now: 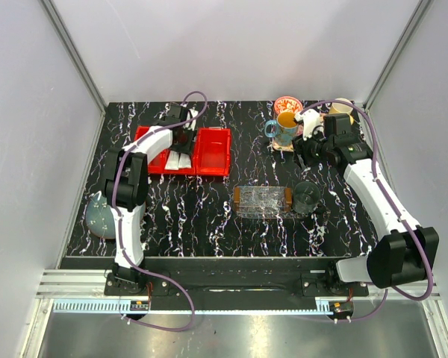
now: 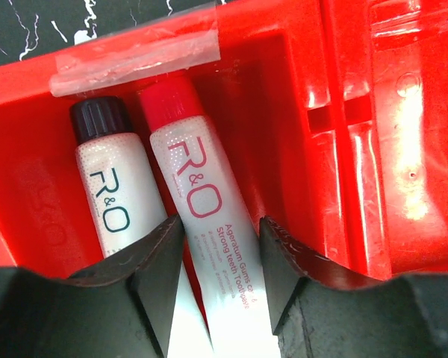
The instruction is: Prepare toiletry sets of a toothbrush and toothpaste on the tray
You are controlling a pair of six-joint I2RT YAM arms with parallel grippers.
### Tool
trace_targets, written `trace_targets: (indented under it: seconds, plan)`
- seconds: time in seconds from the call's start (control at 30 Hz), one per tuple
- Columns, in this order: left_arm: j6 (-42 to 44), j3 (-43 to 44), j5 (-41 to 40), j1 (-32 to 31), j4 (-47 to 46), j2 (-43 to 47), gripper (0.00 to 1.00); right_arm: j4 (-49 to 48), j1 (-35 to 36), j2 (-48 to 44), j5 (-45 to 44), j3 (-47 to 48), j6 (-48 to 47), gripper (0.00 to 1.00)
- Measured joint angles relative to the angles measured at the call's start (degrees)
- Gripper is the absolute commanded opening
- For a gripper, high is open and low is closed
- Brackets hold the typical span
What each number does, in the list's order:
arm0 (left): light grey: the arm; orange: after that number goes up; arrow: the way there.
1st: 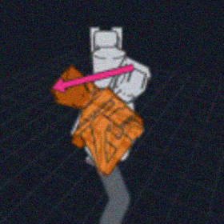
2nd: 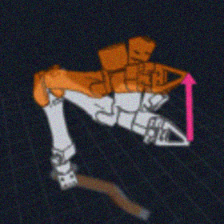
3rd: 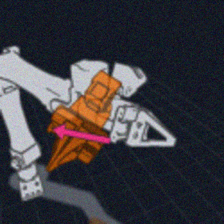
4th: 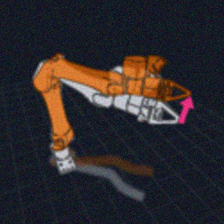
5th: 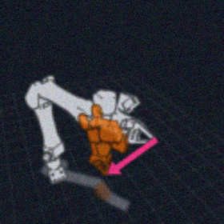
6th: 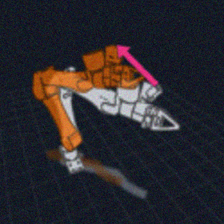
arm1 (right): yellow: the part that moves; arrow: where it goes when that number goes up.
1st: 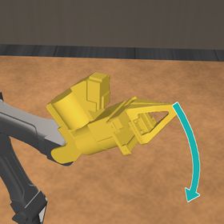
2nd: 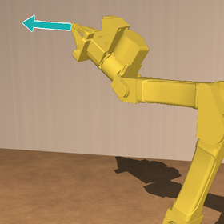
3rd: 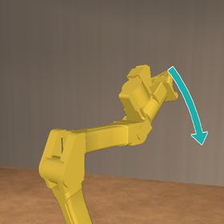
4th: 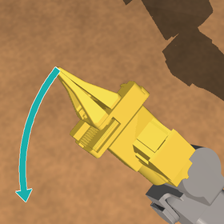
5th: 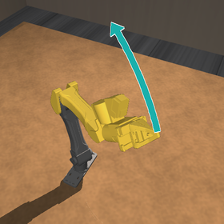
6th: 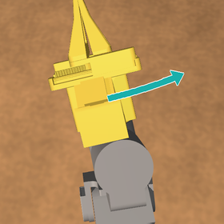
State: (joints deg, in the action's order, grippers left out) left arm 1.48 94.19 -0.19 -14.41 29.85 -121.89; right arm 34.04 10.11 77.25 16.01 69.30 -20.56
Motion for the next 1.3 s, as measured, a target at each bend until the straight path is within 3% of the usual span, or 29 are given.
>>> trace_targets:
  seconds: [0.73,1.03,1.2,1.3]
  plan:
    - [-0.3,0.0,0.8,-0.2,3.1,1.7,0.23,0.1,0.0,0.1,0.1,0.2,0.0,0.54]
    - [0.0,-0.1,1.1,0.3,4.6,6.8,0.04,0.1,0.0,0.1,0.2,0.8,0.0,0.55]
    - [1.3,-2.3,2.5,1.0,4.7,11.8,0.00,0.9,0.0,0.1,2.0,1.4,0.0,0.61]
    - [3.0,-5.2,4.6,1.2,4.8,16.5,0.00,1.7,0.0,0.1,4.7,2.5,0.0,0.73]
